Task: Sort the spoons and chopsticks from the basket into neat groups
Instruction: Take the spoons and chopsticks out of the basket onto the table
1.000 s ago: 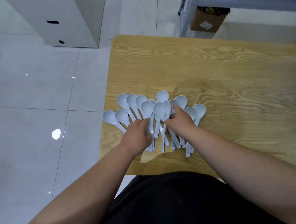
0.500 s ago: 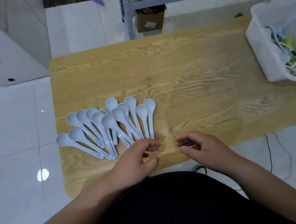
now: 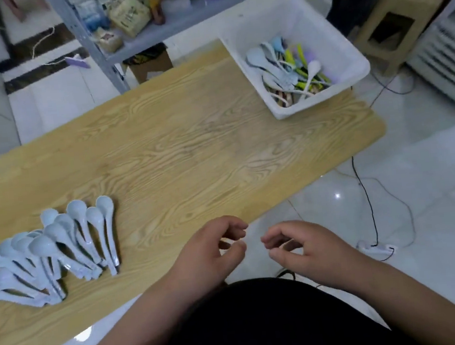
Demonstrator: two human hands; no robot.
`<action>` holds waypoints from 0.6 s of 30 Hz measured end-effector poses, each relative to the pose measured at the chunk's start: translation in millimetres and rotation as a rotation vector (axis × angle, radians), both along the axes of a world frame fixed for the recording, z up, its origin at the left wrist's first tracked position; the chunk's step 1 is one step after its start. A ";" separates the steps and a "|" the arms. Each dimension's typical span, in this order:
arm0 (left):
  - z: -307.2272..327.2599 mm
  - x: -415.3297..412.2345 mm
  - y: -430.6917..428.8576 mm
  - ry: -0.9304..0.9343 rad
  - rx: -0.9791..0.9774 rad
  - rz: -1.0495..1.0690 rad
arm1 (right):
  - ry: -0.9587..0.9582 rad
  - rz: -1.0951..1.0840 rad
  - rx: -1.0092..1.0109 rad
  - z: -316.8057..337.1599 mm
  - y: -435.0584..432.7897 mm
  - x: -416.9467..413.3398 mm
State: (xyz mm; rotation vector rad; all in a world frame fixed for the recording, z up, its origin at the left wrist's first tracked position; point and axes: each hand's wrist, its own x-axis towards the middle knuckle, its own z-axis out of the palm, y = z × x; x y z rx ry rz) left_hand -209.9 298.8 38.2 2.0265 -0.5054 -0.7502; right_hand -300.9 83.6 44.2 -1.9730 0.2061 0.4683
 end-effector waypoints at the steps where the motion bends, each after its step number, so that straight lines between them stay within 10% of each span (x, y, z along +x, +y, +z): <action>1: 1.8 -1.5 -14.3 -0.007 0.010 -0.017 | 0.005 -0.006 0.002 -0.7 -12.8 -1.3; 18: -9.0 64.1 -200.0 0.065 -0.054 -0.095 | 0.014 -0.103 -0.052 0.1 -188.9 53.8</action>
